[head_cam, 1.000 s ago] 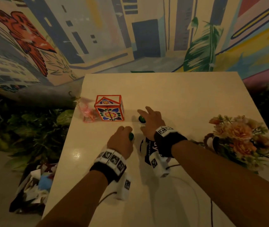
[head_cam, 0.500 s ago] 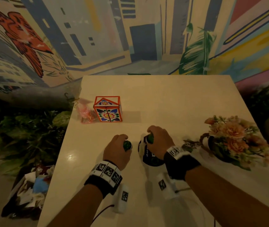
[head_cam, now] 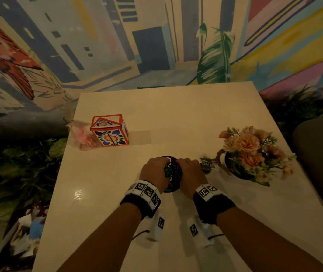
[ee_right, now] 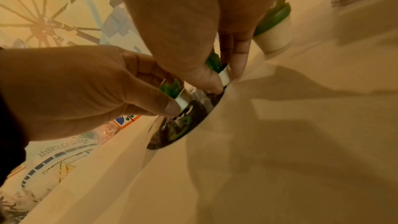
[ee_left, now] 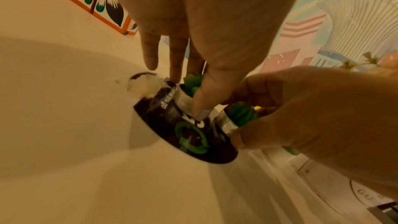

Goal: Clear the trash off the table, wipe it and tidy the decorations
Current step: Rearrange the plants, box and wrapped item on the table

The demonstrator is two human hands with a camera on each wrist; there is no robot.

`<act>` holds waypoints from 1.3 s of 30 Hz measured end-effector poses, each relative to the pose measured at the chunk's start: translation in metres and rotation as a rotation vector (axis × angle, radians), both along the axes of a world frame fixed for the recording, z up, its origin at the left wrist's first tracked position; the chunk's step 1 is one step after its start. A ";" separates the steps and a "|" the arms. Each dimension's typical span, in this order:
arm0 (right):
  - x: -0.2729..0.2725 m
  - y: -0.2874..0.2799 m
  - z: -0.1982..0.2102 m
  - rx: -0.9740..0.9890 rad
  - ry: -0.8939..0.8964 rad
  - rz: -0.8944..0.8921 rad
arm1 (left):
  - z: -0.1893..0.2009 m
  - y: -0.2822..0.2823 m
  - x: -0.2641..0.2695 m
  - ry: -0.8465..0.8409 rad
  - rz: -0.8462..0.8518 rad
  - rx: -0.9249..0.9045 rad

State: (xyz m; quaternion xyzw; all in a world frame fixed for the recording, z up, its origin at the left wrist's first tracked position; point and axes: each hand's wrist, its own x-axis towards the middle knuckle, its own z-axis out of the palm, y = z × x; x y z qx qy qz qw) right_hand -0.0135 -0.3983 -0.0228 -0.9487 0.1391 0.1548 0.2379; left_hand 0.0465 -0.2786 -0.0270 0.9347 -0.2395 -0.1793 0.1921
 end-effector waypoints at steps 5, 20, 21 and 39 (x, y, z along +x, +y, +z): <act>0.002 -0.002 -0.001 0.041 0.006 -0.017 | -0.003 -0.001 0.001 -0.005 0.032 0.016; -0.002 -0.003 0.012 0.017 -0.044 0.029 | 0.020 0.036 0.007 -0.046 0.142 -0.244; -0.003 -0.002 0.019 0.021 -0.065 0.033 | 0.027 0.050 0.013 -0.105 0.210 -0.287; 0.137 0.094 0.058 0.644 0.010 -0.041 | 0.052 0.128 0.106 0.128 0.644 -0.316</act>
